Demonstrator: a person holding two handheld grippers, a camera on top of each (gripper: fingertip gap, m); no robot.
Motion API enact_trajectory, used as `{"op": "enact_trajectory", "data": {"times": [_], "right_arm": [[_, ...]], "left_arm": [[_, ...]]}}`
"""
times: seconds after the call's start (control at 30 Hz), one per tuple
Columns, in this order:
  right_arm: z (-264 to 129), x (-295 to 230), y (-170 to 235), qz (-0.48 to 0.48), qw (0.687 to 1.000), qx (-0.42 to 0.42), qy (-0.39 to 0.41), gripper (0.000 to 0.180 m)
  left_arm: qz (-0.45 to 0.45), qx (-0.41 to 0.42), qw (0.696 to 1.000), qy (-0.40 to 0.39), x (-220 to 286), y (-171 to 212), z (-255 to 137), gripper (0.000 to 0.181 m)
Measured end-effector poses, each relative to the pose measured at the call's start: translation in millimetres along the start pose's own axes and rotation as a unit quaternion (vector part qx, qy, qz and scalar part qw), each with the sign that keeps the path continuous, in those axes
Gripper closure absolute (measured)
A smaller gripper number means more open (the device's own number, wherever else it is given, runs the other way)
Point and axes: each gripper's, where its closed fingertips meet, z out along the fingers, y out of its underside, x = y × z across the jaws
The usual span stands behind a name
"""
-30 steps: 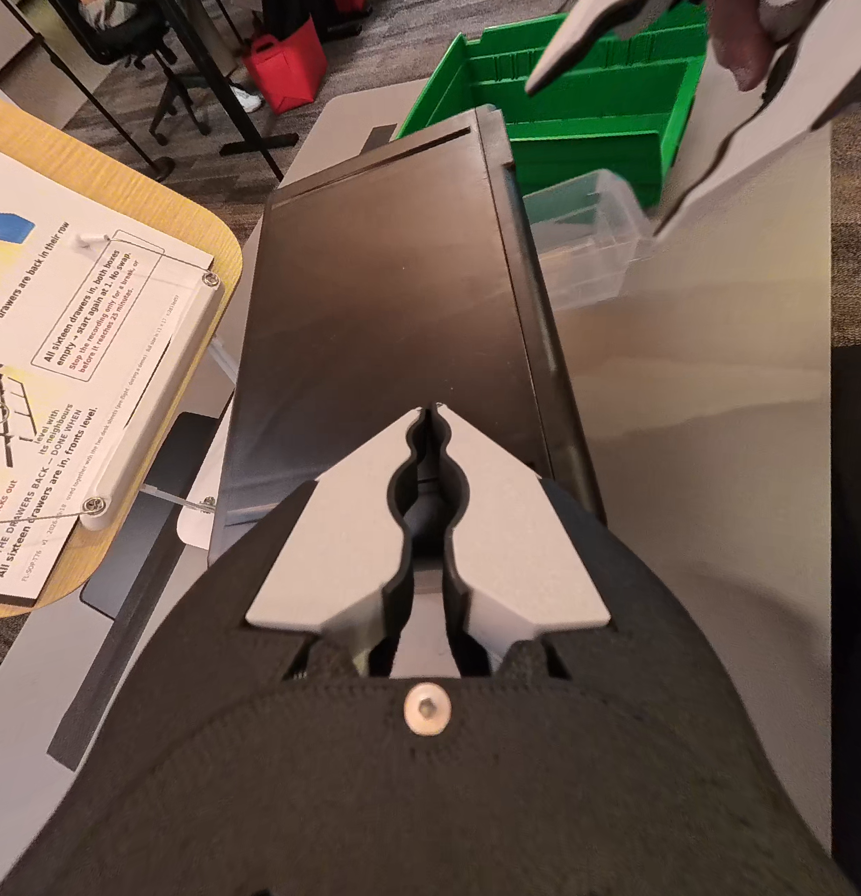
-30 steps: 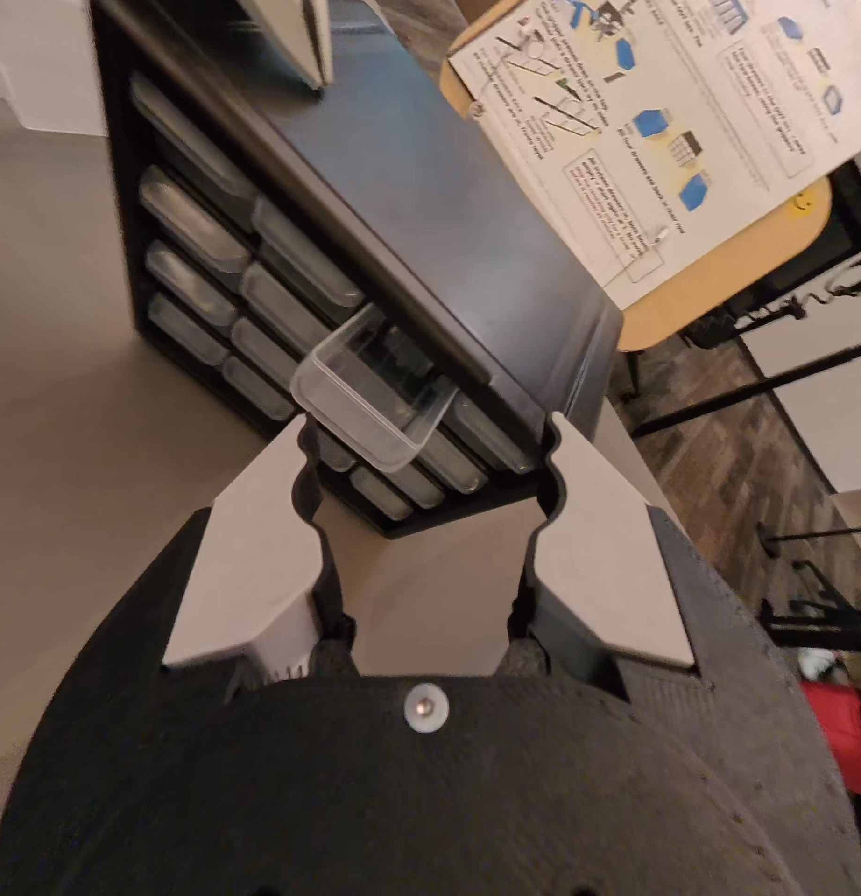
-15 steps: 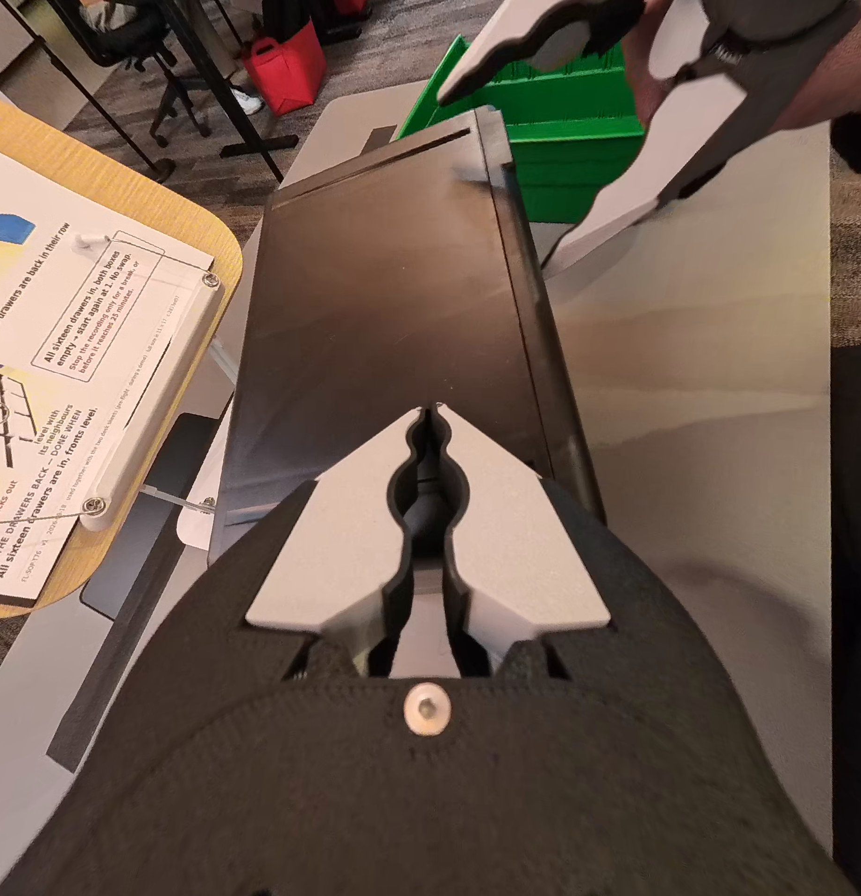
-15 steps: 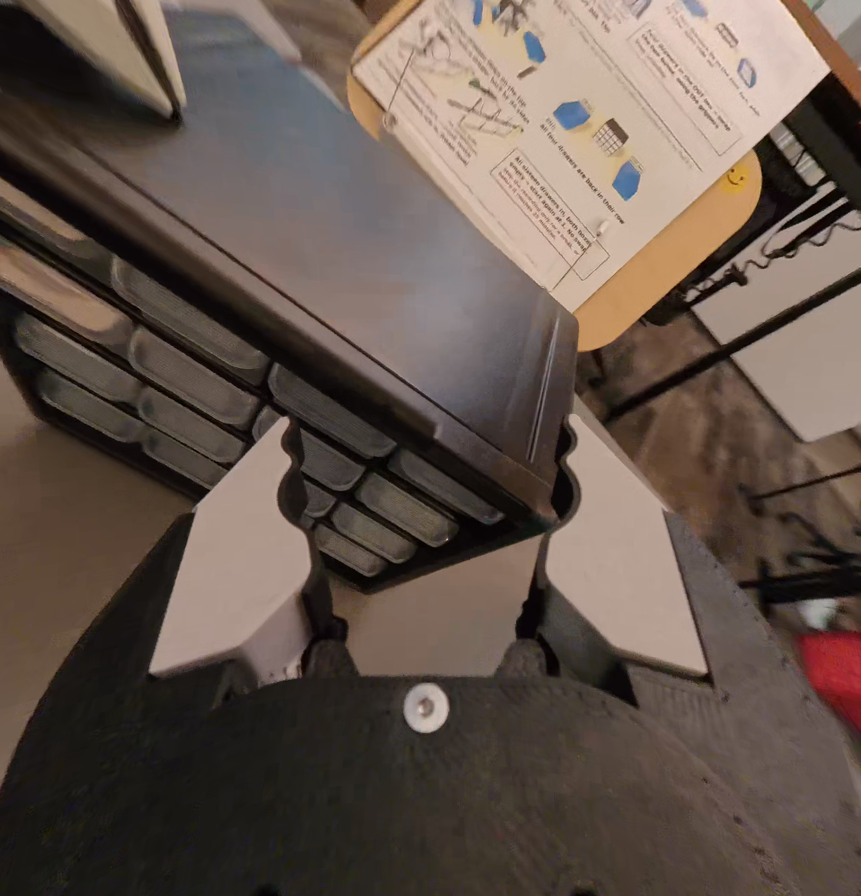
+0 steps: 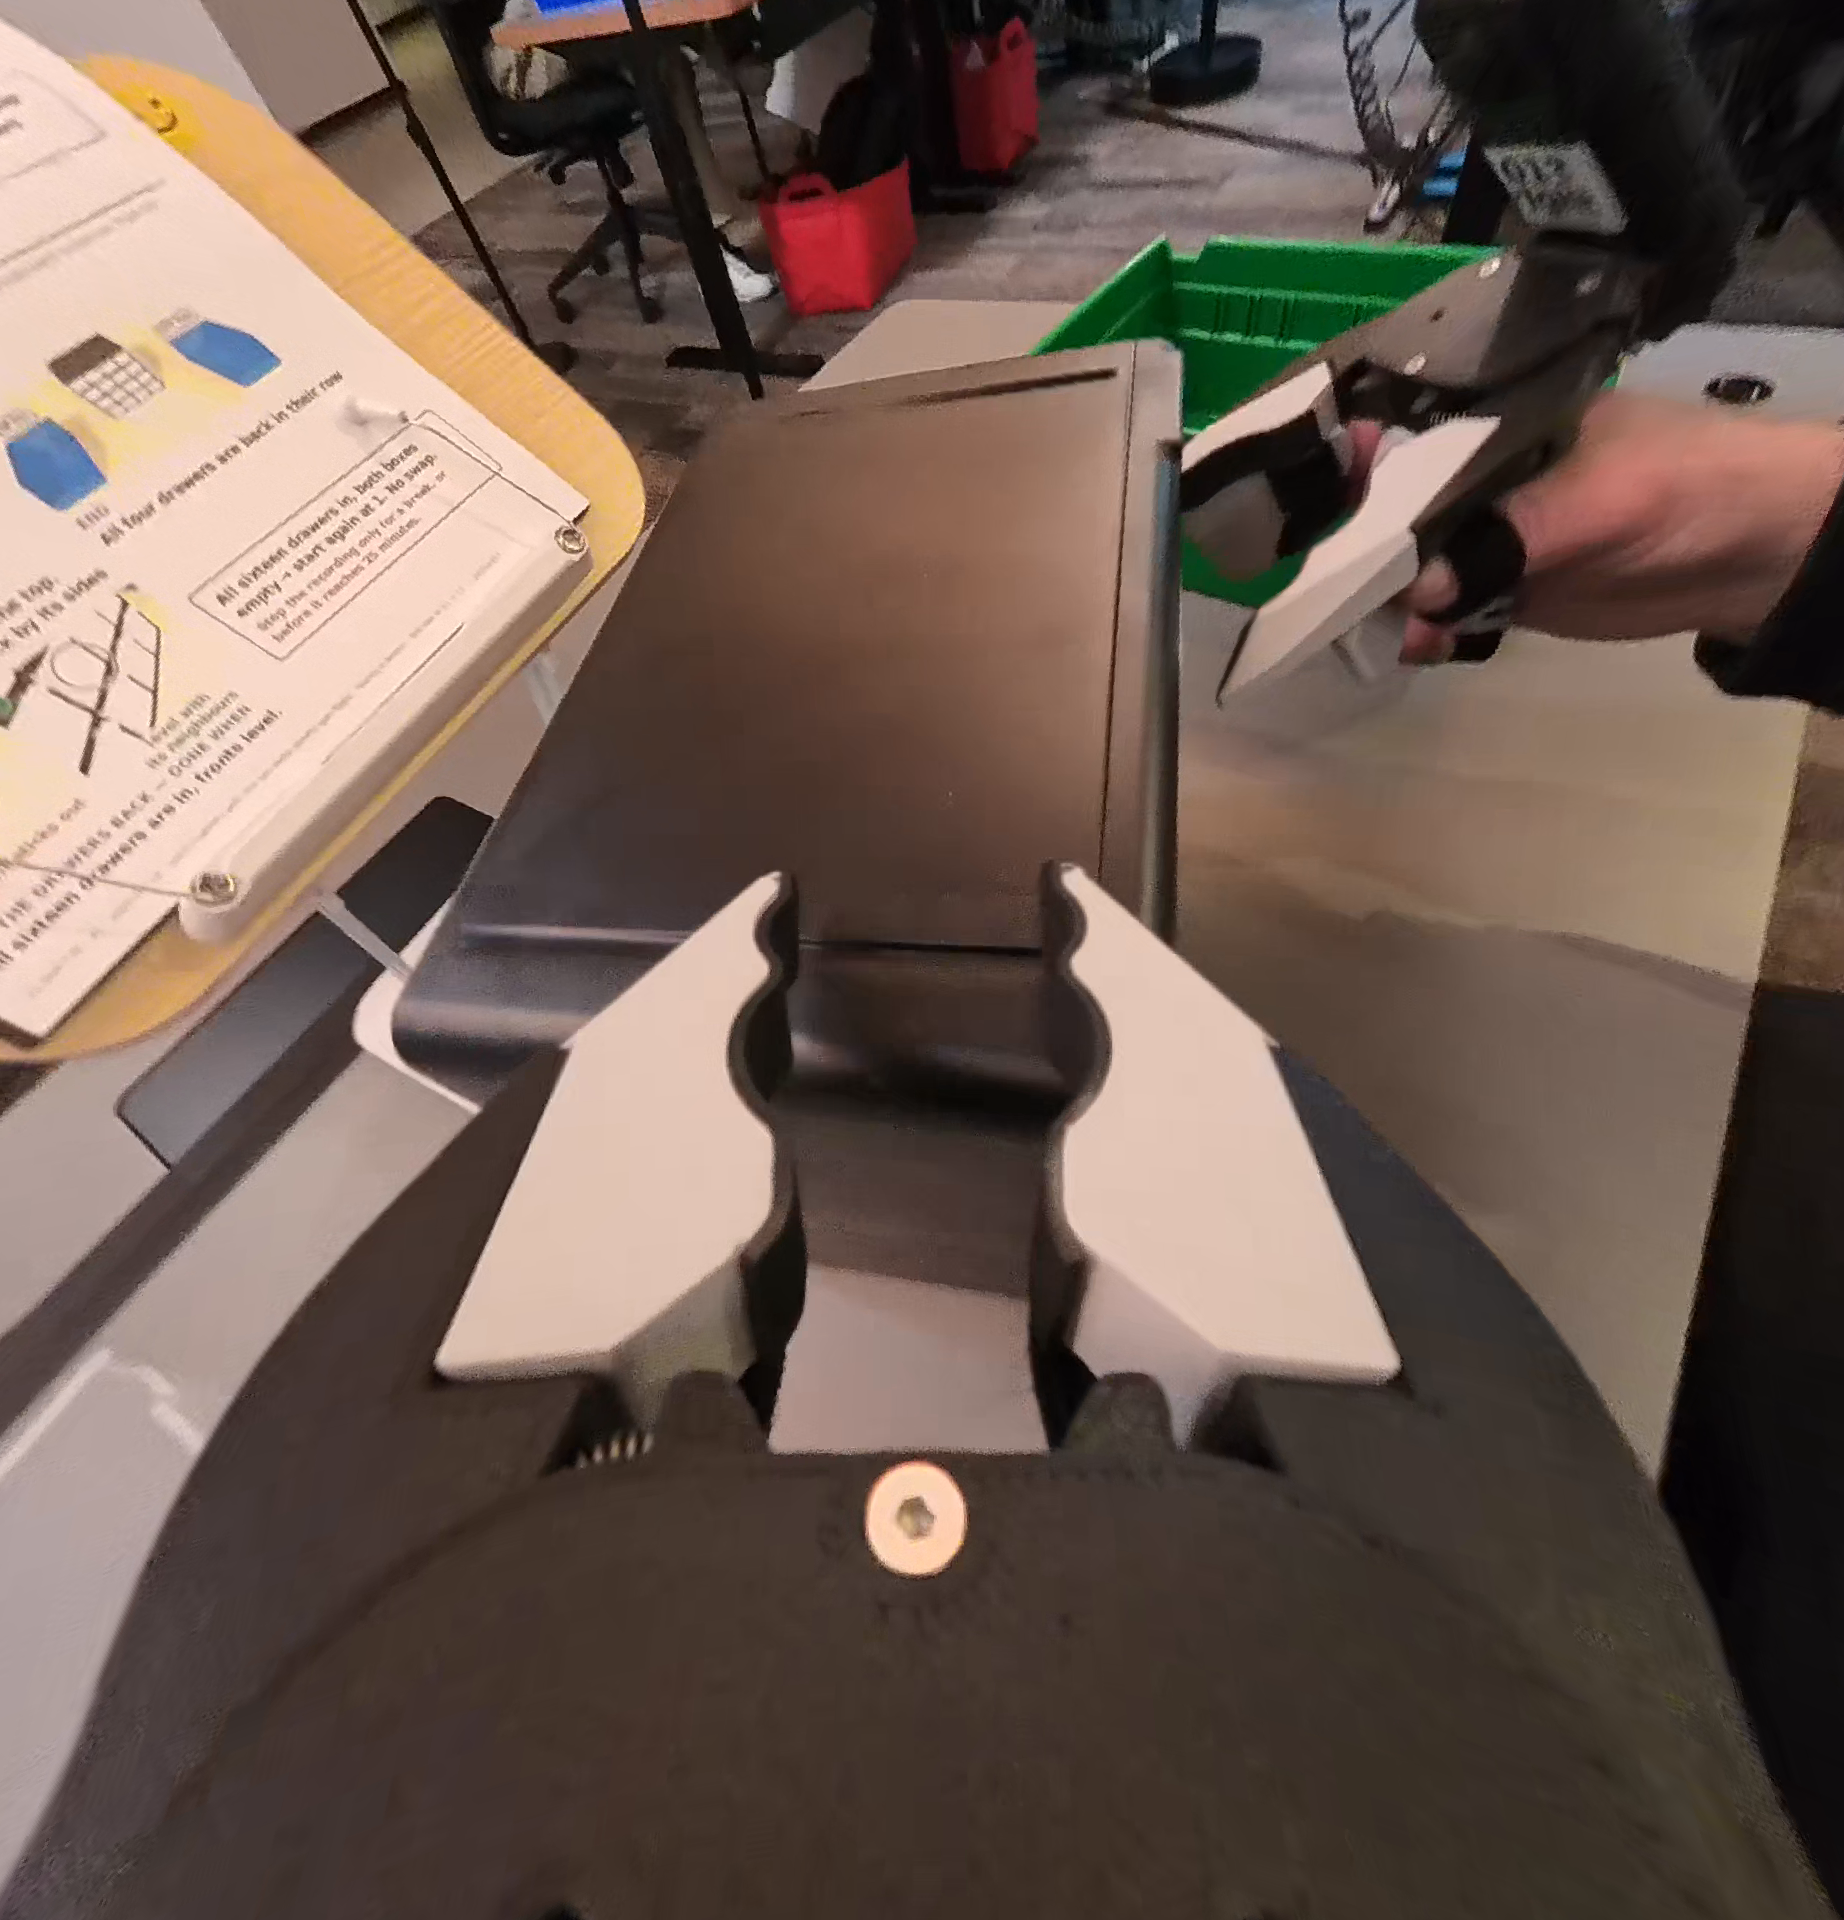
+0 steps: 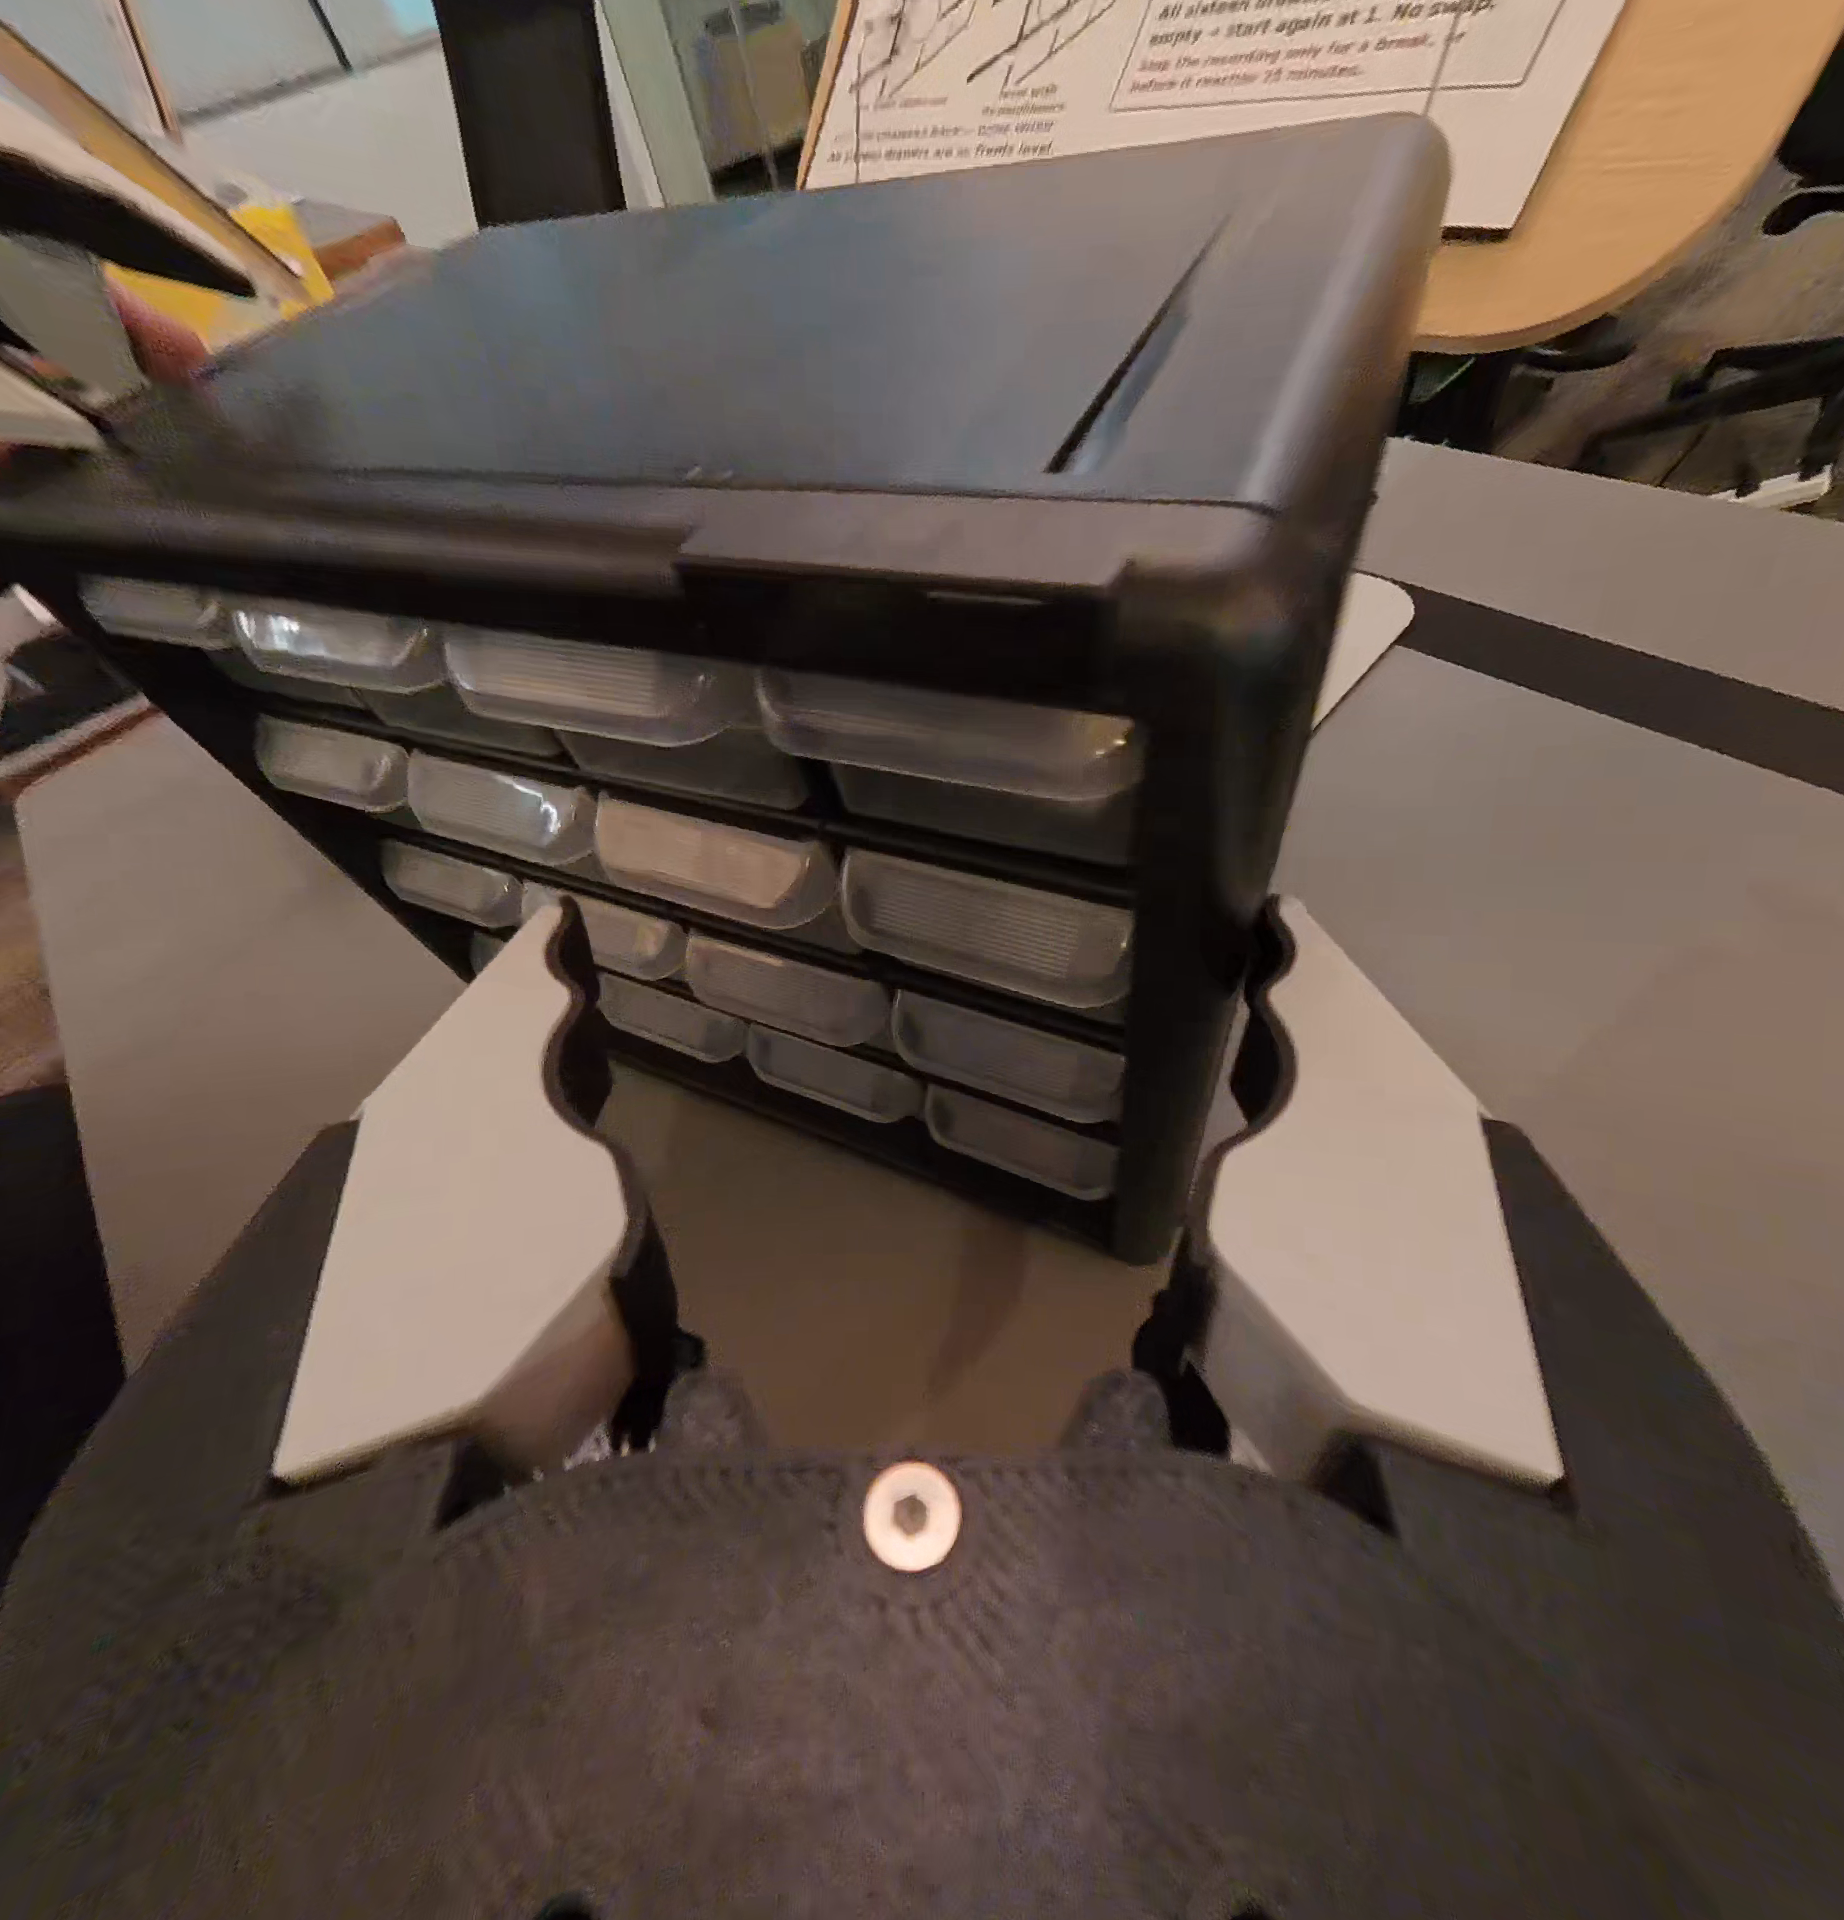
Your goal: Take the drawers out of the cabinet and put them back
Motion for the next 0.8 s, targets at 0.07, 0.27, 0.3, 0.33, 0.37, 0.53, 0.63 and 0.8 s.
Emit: {"op": "enact_trajectory", "data": {"times": [0.07, 0.27, 0.3, 0.33, 0.37, 0.53, 0.63, 0.8], "right_arm": [[1, -2, 3, -0.018, 1.000, -0.013, 0.007, 0.053], [-3, -16, 8, -0.025, 1.000, -0.017, -0.006, 0.059], [-4, -21, 9, -0.028, 0.999, -0.017, -0.010, 0.063], [-5, -25, 11, -0.031, 0.999, -0.015, -0.013, 0.067], [-7, -29, 12, -0.035, 0.999, -0.013, -0.015, 0.070], [-12, -46, 19, -0.050, 0.998, -0.023, -0.014, 0.072], [-14, -55, 22, -0.053, 0.998, -0.024, -0.013, 0.072], [-18, -66, 26, -0.059, 0.998, -0.034, -0.008, 0.084]], "left_arm": [[-0.029, 0.011, 1.000, -0.003, 0, 3, -4, 0.129], [-0.085, 0.031, 0.996, 0.026, 6, 4, -1, 0.117], [-0.091, 0.038, 0.994, 0.034, 7, 3, 0, 0.115], [-0.093, 0.039, 0.995, 0.024, 3, 4, 0, 0.113], [-0.085, 0.034, 0.996, 0.011, -1, 6, -1, 0.114], [-0.096, 0.034, 0.995, 0.013, -12, 10, -8, 0.115], [-0.091, 0.034, 0.995, 0.011, -15, 12, -10, 0.114], [-0.091, 0.034, 0.995, 0.013, -23, 16, -13, 0.110]]}}
